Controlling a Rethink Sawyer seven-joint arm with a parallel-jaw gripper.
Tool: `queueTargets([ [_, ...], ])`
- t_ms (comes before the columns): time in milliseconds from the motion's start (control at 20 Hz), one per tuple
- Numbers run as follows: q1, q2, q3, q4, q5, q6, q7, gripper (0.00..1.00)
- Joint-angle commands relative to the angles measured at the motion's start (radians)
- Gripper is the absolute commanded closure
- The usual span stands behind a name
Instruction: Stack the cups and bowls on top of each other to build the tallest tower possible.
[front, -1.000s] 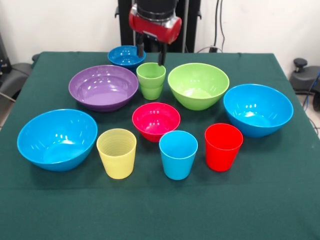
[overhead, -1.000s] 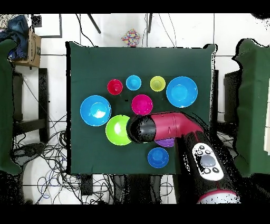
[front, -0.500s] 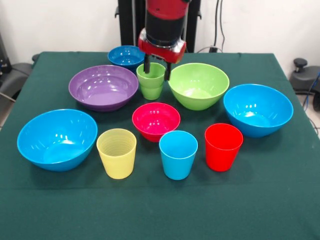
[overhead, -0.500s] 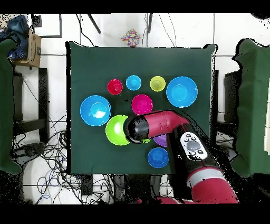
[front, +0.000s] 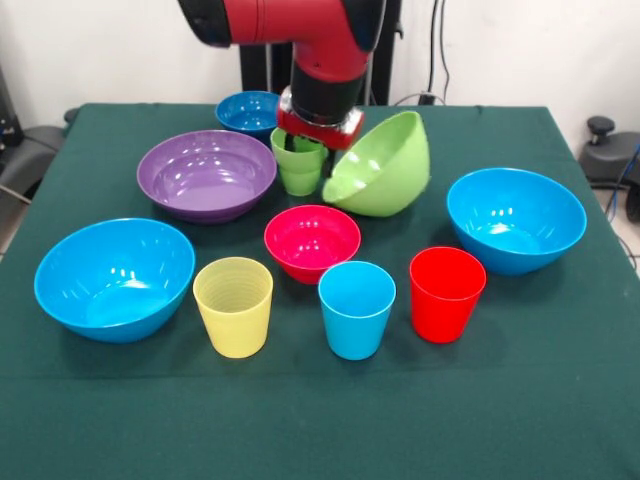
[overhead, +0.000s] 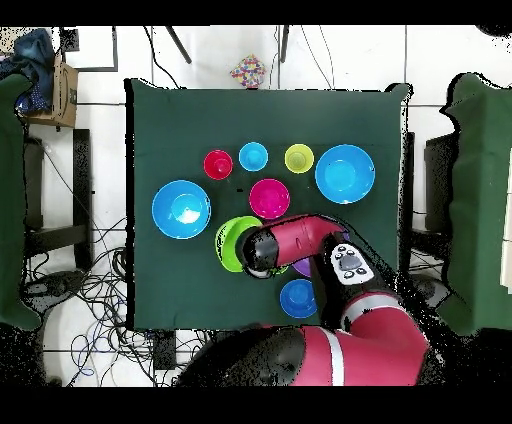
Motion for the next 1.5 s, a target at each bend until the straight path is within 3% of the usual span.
queueTargets([
  [50, 0.031, 0.131, -0.015, -0.122, -0.081, -0.107, 0.003, 0.0],
  [700, 0.04, 0.168, -0.043, -0.146, -0.056, -0.099, -0.016, 0.0],
  [1500, 0.049, 0.03, -0.03, -0.081, -0.002, -0.028, -0.05, 0.0],
])
